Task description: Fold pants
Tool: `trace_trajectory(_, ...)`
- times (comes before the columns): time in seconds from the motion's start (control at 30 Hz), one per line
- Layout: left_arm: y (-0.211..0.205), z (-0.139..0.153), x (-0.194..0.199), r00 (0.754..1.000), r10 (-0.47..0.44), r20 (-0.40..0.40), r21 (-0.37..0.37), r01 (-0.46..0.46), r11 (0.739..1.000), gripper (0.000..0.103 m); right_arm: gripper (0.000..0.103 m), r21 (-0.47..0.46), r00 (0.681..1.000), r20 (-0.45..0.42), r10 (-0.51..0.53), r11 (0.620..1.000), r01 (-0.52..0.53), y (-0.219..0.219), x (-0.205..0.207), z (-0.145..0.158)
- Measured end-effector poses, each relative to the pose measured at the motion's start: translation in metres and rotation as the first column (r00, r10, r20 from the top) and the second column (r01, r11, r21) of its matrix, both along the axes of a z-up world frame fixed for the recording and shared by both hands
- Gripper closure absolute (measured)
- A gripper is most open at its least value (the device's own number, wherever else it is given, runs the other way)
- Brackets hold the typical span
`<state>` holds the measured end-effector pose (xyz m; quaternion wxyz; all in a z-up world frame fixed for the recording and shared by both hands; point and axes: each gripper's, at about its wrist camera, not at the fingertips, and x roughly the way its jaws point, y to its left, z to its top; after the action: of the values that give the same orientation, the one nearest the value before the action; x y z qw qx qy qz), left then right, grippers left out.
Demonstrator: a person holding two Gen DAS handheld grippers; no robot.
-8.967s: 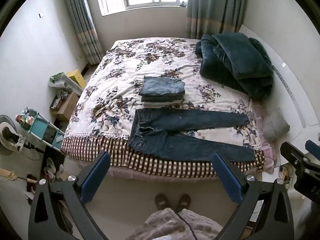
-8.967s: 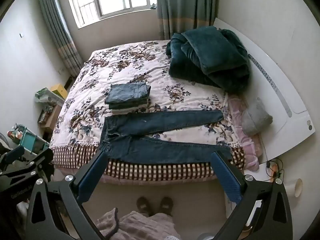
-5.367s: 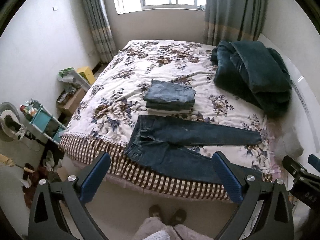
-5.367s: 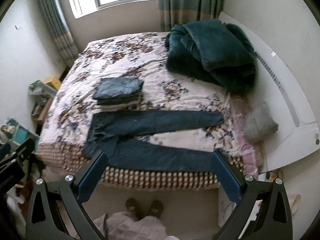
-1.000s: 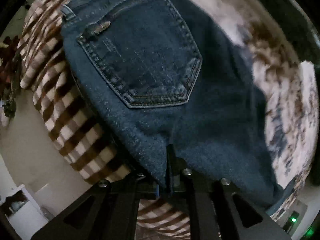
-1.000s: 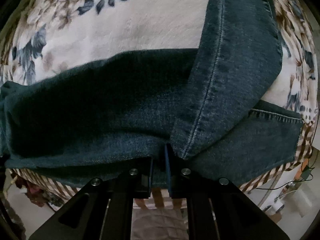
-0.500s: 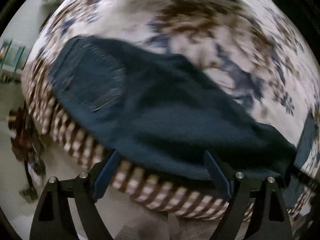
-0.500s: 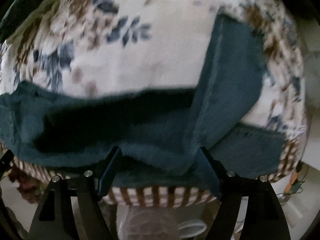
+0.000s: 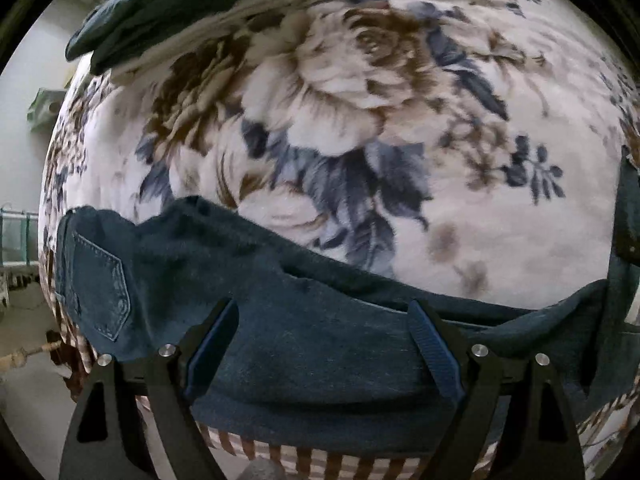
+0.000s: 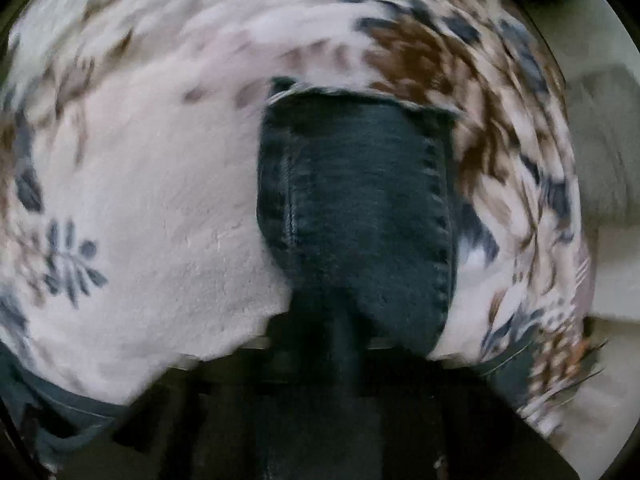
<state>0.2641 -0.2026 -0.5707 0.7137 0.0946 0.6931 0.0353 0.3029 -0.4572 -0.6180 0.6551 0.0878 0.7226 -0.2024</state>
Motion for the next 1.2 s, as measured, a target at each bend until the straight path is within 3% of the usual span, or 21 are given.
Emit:
trace_trajectory(0.13,-0.007,0.015,-0.007,1.000,-0.023,0.002,-0.031,0.023,0.999,0.017,0.096,0.058,0.979,0.126,-0.160,0.986,0.154,-0.019,-0.032,0.054)
trace_trajectory(0.23,-0.017,0.023,-0.015,0.999,-0.041,-0.002,-0.062,0.041,0.997,0.017,0.096,0.137,0.912,0.208,-0.354,0.933,0.332,-0.048,-0.084,0.093)
trace_trajectory(0.27,-0.021,0.023,-0.019,0.999,-0.053,-0.004,-0.069,0.052,0.996,0.017,0.096,0.168,0.871,0.234,-0.433,0.900,0.402,-0.071,-0.114,0.097)
trace_trajectory(0.37,-0.044,0.020,-0.030,0.995,-0.100,-0.024,-0.067,0.099,0.993,0.017,0.097,0.193,0.790,0.253,-0.558,0.830,0.524,-0.130,-0.190,0.075)
trace_trajectory(0.43,-0.050,0.012,-0.037,0.991,-0.127,-0.047,-0.066,0.124,0.990,0.017,0.096,0.189,0.780,0.206,-0.591,0.806,0.561,-0.148,-0.222,0.049)
trace_trajectory(0.5,-0.054,0.011,-0.041,0.988,-0.146,-0.058,-0.069,0.142,0.987,0.017,0.096,0.288,0.716,0.087,-0.693,0.705,0.648,-0.164,-0.252,0.014)
trace_trajectory(0.57,-0.055,0.012,-0.043,0.987,-0.153,-0.054,-0.066,0.149,0.987,0.017,0.095,0.409,0.604,0.048,-0.796,0.567,0.715,-0.171,-0.276,-0.003)
trace_trajectory(0.6,-0.054,0.012,-0.043,0.987,-0.151,-0.053,-0.067,0.147,0.987,0.017,0.093,0.435,0.575,0.053,-0.816,0.537,0.723,-0.172,-0.281,-0.005)
trace_trajectory(0.67,-0.051,0.013,-0.042,0.989,-0.139,-0.054,-0.068,0.135,0.989,0.017,0.069,0.544,0.522,0.072,-0.850,0.472,0.694,-0.167,-0.284,-0.009)
trace_trajectory(0.73,-0.048,0.011,-0.041,0.990,-0.129,-0.057,-0.066,0.125,0.990,0.017,0.058,0.597,0.492,0.073,-0.867,0.434,0.675,-0.161,-0.277,-0.015)
trace_trajectory(0.77,-0.046,0.010,-0.040,0.990,-0.128,-0.059,-0.062,0.124,0.990,0.017,0.053,0.616,0.484,0.079,-0.871,0.425,0.663,-0.157,-0.268,-0.021)
trace_trajectory(0.8,-0.045,0.011,-0.040,0.990,-0.128,-0.059,-0.057,0.125,0.990,0.017,0.049,0.617,0.499,0.073,-0.864,0.432,0.658,-0.155,-0.259,-0.028)
trace_trajectory(0.83,-0.042,0.009,-0.040,0.990,-0.128,-0.059,-0.054,0.125,0.991,0.017,0.047,0.592,0.533,0.036,-0.845,0.448,0.670,-0.153,-0.248,-0.041)
trace_trajectory(0.9,-0.037,0.009,-0.039,0.991,-0.123,-0.060,-0.055,0.120,0.991,0.017,0.048,0.567,0.522,0.020,-0.853,0.440,0.697,-0.154,-0.244,-0.058)
trace_trajectory(0.97,-0.032,0.013,-0.041,0.991,-0.122,-0.050,-0.058,0.119,0.991,0.017,0.098,0.534,0.533,0.043,-0.845,0.471,0.703,-0.149,-0.237,-0.057)
trace_trajectory(1.07,-0.021,0.021,-0.043,0.993,-0.114,-0.034,-0.059,0.111,0.992,0.017,0.101,0.482,0.599,0.111,-0.793,0.570,0.665,-0.143,-0.230,-0.019)
trace_trajectory(1.2,-0.002,0.027,-0.051,0.997,-0.058,-0.043,-0.076,0.054,0.996,0.017,0.101,0.445,0.630,0.171,-0.757,0.630,0.636,-0.137,-0.237,0.027)
